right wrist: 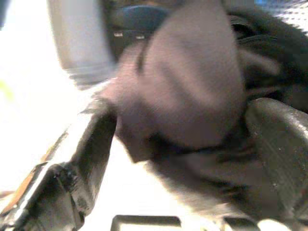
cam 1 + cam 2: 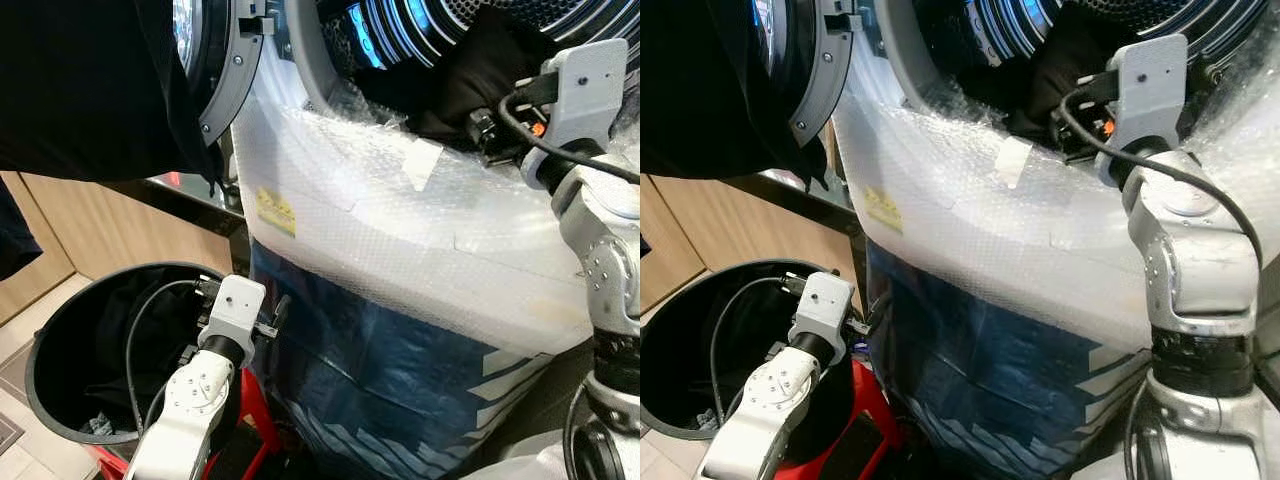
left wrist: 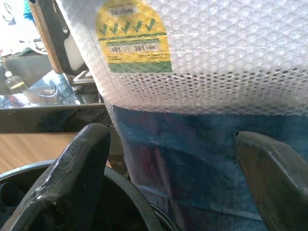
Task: Clothes washing
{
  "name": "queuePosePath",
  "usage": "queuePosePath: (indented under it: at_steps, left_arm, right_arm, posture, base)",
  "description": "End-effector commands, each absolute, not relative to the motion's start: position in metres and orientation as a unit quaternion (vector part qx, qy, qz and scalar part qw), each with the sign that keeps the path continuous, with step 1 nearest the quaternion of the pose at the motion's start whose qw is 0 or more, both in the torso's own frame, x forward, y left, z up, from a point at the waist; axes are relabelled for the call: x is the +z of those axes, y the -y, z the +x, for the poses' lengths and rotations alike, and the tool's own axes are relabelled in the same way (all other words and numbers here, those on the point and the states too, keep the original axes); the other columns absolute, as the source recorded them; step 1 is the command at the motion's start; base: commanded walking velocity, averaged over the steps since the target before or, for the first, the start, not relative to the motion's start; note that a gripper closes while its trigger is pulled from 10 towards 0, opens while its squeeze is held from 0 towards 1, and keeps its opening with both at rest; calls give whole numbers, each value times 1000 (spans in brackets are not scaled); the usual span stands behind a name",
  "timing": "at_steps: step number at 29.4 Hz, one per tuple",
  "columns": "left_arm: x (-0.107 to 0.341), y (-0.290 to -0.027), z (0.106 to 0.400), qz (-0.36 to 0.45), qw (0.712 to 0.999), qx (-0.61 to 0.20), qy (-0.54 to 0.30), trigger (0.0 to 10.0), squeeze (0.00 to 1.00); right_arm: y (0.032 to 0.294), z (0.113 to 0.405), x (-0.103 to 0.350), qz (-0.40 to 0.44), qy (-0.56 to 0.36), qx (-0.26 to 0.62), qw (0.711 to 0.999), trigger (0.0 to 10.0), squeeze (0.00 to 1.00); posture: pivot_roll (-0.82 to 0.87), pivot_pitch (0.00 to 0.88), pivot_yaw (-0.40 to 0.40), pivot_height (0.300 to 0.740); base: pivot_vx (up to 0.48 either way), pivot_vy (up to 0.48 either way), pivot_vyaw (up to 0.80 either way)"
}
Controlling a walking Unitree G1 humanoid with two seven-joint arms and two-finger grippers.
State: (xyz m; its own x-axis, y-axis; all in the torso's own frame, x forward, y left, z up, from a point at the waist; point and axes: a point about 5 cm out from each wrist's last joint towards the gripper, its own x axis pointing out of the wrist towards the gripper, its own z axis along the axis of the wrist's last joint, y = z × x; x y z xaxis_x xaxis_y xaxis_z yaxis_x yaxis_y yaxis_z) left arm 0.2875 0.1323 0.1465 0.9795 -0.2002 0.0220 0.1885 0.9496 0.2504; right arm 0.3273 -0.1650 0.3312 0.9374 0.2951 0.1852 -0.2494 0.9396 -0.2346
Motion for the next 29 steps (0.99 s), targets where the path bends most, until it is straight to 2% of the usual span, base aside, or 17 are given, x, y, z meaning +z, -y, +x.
queuePosePath:
  at_steps: [1,7,15,17,25,26,27,28,29]
  left_arm:
    - [146,-129,286,129,986,-104,21,10000,0]
    - [146,-129,286,129,986,-107,22,10000,0]
    - [145,-127,285,129,985,-113,21,10000,0]
    - [145,-126,286,128,985,-115,21,10000,0]
    - [146,-126,287,128,985,-116,22,10000,0]
    - [146,-126,287,128,985,-115,22,10000,0]
    - [146,-126,287,128,985,-115,22,10000,0]
    - [146,-126,288,128,985,-113,22,10000,0]
    - [146,-127,288,128,985,-113,22,10000,0]
  right_arm:
    - [158,320,331,-90,115,168,975,10000,0]
    - [151,307,322,-75,109,211,969,10000,0]
    - [181,294,319,-81,97,191,973,10000,0]
    - [180,286,323,-55,113,239,963,10000,0]
    - [162,280,337,5,138,330,934,10000,0]
    - [156,279,340,34,143,361,921,10000,0]
    - [156,279,340,34,143,361,921,10000,0]
    - [145,274,341,51,141,416,897,10000,0]
    - [140,272,339,52,136,438,887,10000,0]
  posture:
    - [-18,72,-56,740]
    - [-20,62,-51,740]
    - [-26,48,-50,740]
    - [-27,49,-49,740]
    - [-24,60,-50,740]
    - [-23,66,-52,740]
    - [-23,66,-52,740]
    - [-23,69,-54,740]
    - [-25,76,-54,740]
  base:
    - [0,0,0]
    - [0,0,0]
    - [0,0,0]
    - [0,0,0]
    - [0,0,0]
    - [0,0,0]
    - [0,0,0]
    - [0,0,0]
    - [0,0,0]
